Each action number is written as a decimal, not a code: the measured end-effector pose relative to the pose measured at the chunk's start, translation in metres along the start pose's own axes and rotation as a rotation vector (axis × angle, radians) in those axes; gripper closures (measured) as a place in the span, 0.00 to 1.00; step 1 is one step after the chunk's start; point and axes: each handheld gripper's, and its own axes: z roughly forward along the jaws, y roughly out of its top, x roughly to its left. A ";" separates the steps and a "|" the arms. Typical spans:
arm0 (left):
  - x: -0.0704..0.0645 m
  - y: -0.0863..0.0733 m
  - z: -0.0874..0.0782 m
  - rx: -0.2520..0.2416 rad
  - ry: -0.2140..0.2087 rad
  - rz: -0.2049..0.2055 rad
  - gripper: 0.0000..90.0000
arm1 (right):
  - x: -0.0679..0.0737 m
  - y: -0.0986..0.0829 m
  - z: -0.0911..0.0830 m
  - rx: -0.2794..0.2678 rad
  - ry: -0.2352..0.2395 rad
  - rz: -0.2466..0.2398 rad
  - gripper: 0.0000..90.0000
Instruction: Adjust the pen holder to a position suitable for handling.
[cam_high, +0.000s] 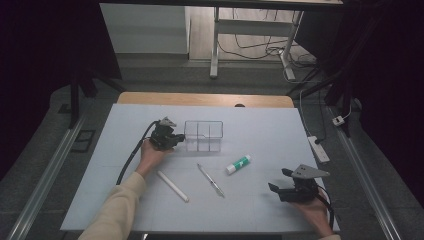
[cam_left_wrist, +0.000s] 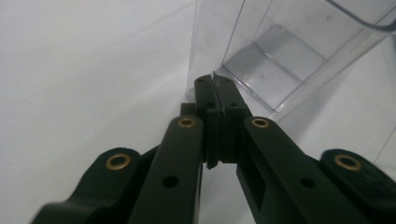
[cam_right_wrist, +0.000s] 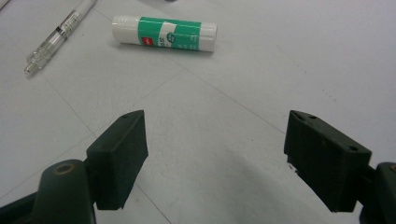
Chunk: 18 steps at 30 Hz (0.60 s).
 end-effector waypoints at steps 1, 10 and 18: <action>0.000 0.000 0.000 0.000 0.000 0.000 0.99 | 0.000 0.000 0.000 0.000 0.000 0.000 0.23; -0.007 0.008 0.011 0.004 -0.014 0.017 0.99 | 0.000 0.000 0.001 0.001 0.003 -0.001 0.23; -0.006 0.008 0.011 0.006 -0.022 0.010 0.99 | 0.000 0.000 0.001 0.001 0.003 -0.001 0.23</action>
